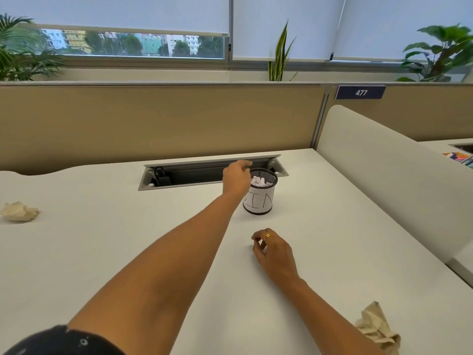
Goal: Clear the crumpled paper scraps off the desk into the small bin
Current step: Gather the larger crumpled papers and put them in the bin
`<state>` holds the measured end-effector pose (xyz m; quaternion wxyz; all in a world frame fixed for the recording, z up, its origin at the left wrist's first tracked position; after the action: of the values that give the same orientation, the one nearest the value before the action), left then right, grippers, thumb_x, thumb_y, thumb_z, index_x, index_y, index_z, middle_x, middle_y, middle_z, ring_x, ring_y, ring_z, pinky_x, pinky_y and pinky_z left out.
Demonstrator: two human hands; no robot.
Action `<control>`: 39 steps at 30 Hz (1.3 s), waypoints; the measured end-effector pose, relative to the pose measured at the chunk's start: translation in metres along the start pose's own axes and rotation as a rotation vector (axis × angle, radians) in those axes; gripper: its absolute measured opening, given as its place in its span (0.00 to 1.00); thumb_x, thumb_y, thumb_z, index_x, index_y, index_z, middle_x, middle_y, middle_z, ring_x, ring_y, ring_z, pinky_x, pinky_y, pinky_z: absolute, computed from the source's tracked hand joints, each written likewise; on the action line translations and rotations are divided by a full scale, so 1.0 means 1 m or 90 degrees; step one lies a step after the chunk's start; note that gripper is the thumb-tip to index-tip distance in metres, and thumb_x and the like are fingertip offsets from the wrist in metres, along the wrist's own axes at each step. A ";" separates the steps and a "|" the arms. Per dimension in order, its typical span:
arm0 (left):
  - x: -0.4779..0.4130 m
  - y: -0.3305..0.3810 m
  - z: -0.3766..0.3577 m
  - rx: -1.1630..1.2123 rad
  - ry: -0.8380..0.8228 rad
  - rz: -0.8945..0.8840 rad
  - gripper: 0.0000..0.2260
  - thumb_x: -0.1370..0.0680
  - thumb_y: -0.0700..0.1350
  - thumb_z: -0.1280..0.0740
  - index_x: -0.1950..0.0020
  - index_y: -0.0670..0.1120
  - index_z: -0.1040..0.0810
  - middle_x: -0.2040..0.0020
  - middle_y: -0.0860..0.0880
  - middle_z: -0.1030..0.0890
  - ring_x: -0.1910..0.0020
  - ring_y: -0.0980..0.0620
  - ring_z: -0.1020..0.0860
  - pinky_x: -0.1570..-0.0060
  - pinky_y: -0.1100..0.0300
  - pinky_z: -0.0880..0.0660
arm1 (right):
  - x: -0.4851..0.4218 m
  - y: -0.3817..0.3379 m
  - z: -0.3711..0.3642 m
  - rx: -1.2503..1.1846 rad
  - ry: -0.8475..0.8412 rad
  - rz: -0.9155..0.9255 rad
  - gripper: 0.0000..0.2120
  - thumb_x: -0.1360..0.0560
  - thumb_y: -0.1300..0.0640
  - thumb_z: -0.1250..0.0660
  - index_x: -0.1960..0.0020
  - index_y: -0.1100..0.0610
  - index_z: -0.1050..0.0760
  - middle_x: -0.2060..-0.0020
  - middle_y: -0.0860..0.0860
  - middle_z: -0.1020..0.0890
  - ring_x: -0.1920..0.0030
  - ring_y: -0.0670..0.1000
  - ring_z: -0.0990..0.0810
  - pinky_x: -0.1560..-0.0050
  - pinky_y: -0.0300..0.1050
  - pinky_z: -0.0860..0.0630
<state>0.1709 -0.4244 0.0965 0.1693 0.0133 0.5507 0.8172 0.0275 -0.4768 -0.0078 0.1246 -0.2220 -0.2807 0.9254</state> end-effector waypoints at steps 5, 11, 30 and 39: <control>0.045 -0.038 0.005 -0.181 -0.026 -0.044 0.12 0.21 0.38 0.41 0.40 0.42 0.24 0.38 0.42 0.22 0.40 0.45 0.24 0.38 0.56 0.29 | 0.016 0.006 0.003 -0.015 -0.010 -0.050 0.05 0.26 0.62 0.37 0.52 0.57 0.23 0.53 0.49 0.19 0.61 0.46 0.24 0.57 0.35 0.31; 0.102 -0.100 0.024 -0.284 -0.078 0.006 0.15 0.21 0.42 0.41 0.34 0.43 0.30 0.32 0.44 0.29 0.32 0.45 0.32 0.32 0.52 0.37 | 0.044 0.003 0.010 0.000 -0.054 -0.088 0.10 0.23 0.61 0.40 0.46 0.61 0.24 0.43 0.51 0.25 0.43 0.51 0.24 0.47 0.37 0.30; 0.195 -0.118 0.038 -0.474 -0.117 -0.099 0.20 0.19 0.49 0.48 0.28 0.47 0.41 0.25 0.48 0.41 0.25 0.51 0.45 0.26 0.50 0.50 | 0.143 0.045 0.099 0.463 0.009 -0.348 0.28 0.23 0.43 0.43 0.27 0.52 0.42 0.25 0.54 0.42 0.24 0.61 0.50 0.30 0.70 0.51; 0.205 -0.121 0.044 -0.458 -0.118 -0.093 0.19 0.19 0.48 0.48 0.28 0.47 0.40 0.24 0.48 0.41 0.25 0.51 0.46 0.25 0.51 0.51 | 0.154 0.047 0.106 0.408 0.087 -0.359 0.16 0.21 0.51 0.43 0.36 0.55 0.29 0.36 0.51 0.28 0.41 0.56 0.29 0.51 0.50 0.29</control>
<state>0.0190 -0.2849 -0.0296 0.2702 -0.0125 0.2103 0.9395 -0.1624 -0.5096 -0.0086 0.4534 -0.1477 -0.0197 0.8788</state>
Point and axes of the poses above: each hand's wrist, its own x-axis away from the middle knuckle, its own z-axis out of the back of the hand, y = z × x, the point moved 6 cm from there along -x, towards the middle knuckle
